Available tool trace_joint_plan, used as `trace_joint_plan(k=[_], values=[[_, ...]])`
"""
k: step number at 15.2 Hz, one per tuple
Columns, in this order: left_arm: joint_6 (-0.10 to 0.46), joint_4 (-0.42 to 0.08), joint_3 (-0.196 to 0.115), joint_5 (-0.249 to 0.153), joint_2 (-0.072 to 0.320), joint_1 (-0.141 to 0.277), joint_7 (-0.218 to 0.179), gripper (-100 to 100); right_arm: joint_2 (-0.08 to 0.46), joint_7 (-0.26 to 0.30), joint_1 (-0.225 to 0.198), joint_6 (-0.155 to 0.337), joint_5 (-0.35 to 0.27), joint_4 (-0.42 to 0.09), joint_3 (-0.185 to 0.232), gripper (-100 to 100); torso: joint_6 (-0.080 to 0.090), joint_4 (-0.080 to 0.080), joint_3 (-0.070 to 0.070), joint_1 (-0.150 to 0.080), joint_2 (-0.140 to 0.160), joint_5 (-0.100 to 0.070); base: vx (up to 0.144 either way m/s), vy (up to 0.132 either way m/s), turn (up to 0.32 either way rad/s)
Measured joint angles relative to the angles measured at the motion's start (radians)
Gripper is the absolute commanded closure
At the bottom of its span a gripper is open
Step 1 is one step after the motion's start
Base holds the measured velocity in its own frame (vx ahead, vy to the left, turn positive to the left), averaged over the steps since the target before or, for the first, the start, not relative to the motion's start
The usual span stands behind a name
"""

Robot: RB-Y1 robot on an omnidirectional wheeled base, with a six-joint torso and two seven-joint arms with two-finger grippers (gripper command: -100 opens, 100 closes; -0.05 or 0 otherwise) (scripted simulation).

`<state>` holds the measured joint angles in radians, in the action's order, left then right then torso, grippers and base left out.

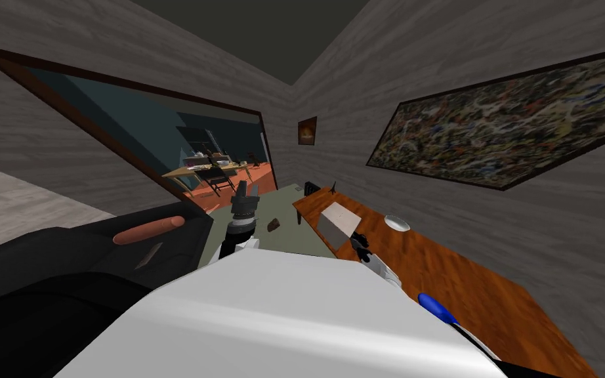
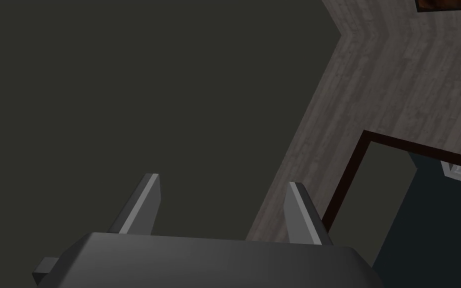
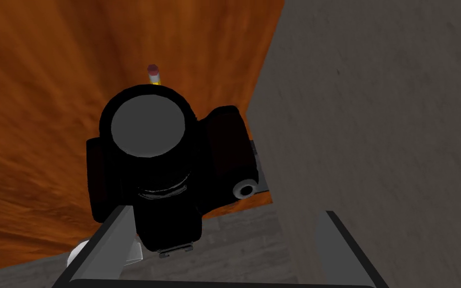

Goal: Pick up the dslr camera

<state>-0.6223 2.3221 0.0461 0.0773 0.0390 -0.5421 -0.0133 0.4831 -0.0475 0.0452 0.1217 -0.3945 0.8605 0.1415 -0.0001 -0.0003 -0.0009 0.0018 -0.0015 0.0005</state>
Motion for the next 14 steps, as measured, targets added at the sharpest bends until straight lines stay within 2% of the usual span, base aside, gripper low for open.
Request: trace_joint_plan(k=[5, 7, 11, 14], values=[[0.000, 0.000, 0.000, 0.000, 0.000, 0.000, 0.000, 0, 0.006, 0.006, -0.025, 0.019, -0.017, -0.084, -0.001, -100, 0.000, 0.000, 0.000, 0.000, 0.000, 0.000, 0.018, 0.014, 0.093], [0.000, 0.000, 0.000, 0.000, 0.000, 0.000, 0.000, 0, 0.020, 0.011, -0.025, 0.046, -0.011, -0.094, 0.016, -100, 0.000, 0.000, 0.000, 0.000, 0.000, 0.000, 0.023, 0.014, 0.096], [0.000, 0.000, 0.000, 0.000, 0.000, 0.000, 0.000, 0, 0.015, 0.015, -0.062, 0.042, -0.043, -0.195, -0.002, -100, 0.000, 0.000, 0.000, 0.000, 0.000, 0.000, 0.020, 0.017, 0.108], [0.000, 0.000, 0.000, 0.000, 0.000, 0.000, 0.000, 0, 0.027, 0.024, -0.079, 0.072, -0.055, -0.262, 0.006, -100, 0.000, 0.000, -0.001, 0.001, -0.001, 0.000, 0.042, 0.024, 0.179]])
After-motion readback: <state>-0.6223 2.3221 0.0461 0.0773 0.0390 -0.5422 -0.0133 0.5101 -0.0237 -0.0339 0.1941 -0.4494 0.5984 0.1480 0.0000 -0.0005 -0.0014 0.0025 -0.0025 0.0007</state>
